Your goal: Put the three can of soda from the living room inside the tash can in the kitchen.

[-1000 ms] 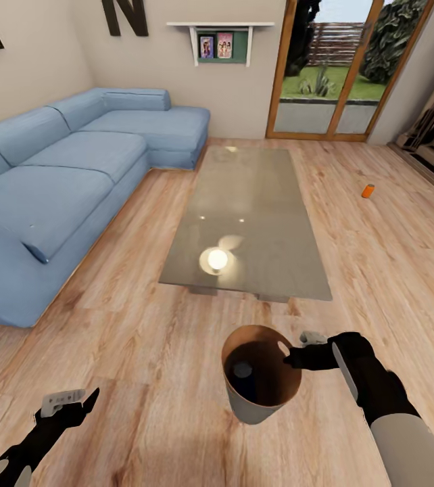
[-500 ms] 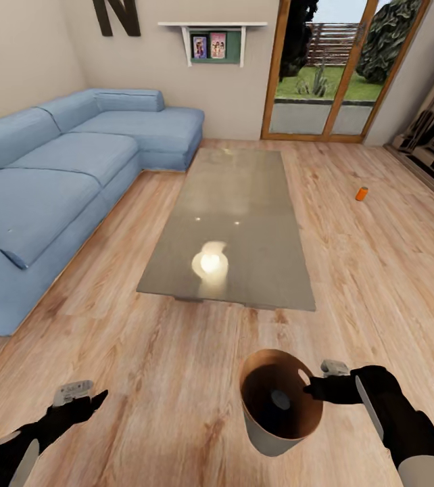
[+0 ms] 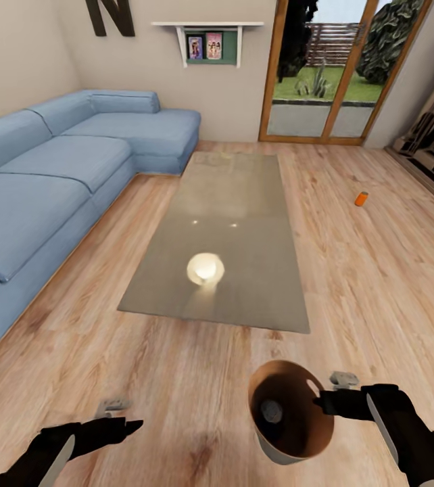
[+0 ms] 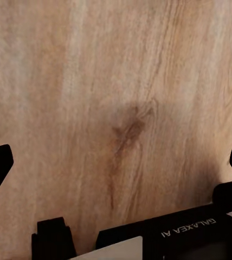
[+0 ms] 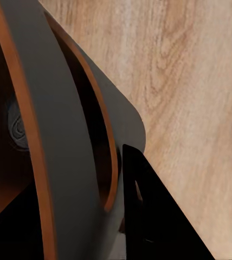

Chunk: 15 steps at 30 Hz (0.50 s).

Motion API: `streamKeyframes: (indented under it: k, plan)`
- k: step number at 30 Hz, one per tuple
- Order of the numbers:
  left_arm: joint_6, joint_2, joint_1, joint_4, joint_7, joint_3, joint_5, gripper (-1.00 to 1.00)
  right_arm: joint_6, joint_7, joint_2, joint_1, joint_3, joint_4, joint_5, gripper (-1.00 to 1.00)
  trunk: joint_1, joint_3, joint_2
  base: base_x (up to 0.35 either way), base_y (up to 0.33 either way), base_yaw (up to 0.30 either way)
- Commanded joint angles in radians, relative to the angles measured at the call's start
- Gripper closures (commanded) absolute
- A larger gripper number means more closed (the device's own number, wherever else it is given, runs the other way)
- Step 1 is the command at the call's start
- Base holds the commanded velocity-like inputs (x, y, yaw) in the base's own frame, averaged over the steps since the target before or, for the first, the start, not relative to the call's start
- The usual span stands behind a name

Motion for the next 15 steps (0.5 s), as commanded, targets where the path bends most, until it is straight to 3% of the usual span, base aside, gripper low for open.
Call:
streamKeyframes:
  k: [1, 15]
  plan:
    - [-0.008, 0.0, -0.001, 0.003, 0.003, -0.004, 0.0, -1.0, 0.006, 0.004, -0.002, 0.004, 0.001, -0.001, -0.036, 1.0, 0.0, 0.0, 0.0, 0.063, -0.303, 0.0]
    - [-0.054, 0.001, 0.0, 0.007, 0.018, -0.011, 0.001, -1.0, -0.003, 0.002, -0.004, 0.01, -0.001, -0.001, -0.037, 1.0, 0.0, 0.0, 0.0, 0.009, -0.329, 0.0]
